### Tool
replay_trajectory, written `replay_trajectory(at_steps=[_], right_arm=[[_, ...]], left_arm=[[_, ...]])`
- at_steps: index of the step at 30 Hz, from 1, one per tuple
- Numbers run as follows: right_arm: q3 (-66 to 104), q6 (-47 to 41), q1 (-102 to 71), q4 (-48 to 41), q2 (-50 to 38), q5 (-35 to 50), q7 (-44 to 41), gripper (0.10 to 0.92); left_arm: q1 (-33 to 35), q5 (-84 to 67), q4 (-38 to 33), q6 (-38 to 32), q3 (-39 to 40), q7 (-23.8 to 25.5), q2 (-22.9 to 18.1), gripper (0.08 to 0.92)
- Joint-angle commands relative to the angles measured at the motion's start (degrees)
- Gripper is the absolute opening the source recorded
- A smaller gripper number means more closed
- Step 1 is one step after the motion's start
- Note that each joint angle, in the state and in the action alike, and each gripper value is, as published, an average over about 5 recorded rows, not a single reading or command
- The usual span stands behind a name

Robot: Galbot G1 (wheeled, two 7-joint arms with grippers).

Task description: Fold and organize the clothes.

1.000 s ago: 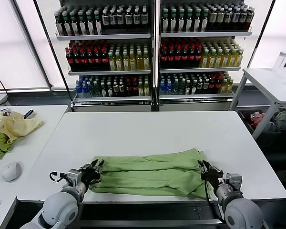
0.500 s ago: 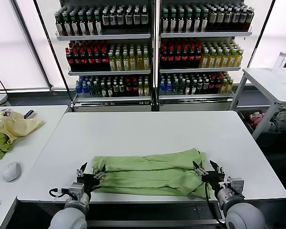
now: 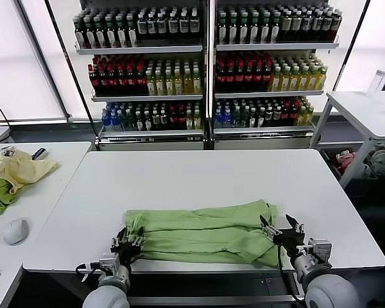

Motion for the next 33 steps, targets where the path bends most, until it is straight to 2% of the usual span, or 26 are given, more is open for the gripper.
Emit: replay_trajectory(at_steps=[1, 6, 12, 19, 23, 27, 33], right_arm=[[0.22, 0.09, -0.27, 0.41, 0.04, -0.09, 0.05, 0.823], [0.50, 0.31, -0.07, 0.61, -0.07, 0.10, 0.10, 0.823], [0.42, 0.54, 0.99, 0.43, -0.33, 0.39, 0.13, 0.823], [0.16, 0.69, 1.95, 0.41, -0.43, 0.42, 0.05, 0.823], [0.26, 0.70, 1.97, 0.85, -0.84, 0.49, 0.00, 0.823], [0.59, 0.67, 1.94, 1.12, -1.40, 0.49, -0.02, 0.823], [0.88, 0.63, 2.02, 0.98, -1.43, 0.36, 0.01, 0.823]], left_arm=[[0.23, -7.14, 2.69, -0.80, -0.69, -0.31, -2.04, 0.481], [-0.08, -10.41, 2.51, -1.10, -3.18, 0.47, 0.03, 0.334], [-0.85, -12.71, 0.89, -1.29, -10.07, 1.07, 6.14, 0.173], [-2.99, -12.81, 0.39, -0.78, -20.67, 2.64, 16.65, 0.142], [-4.77, -17.50, -1.25, -0.09, -25.17, 3.27, 19.65, 0.142], [-5.81, -27.61, -7.48, 0.72, -25.68, 3.50, 18.93, 0.142], [-4.56, -37.36, -16.70, 0.79, -16.93, 4.31, 11.72, 0.142]])
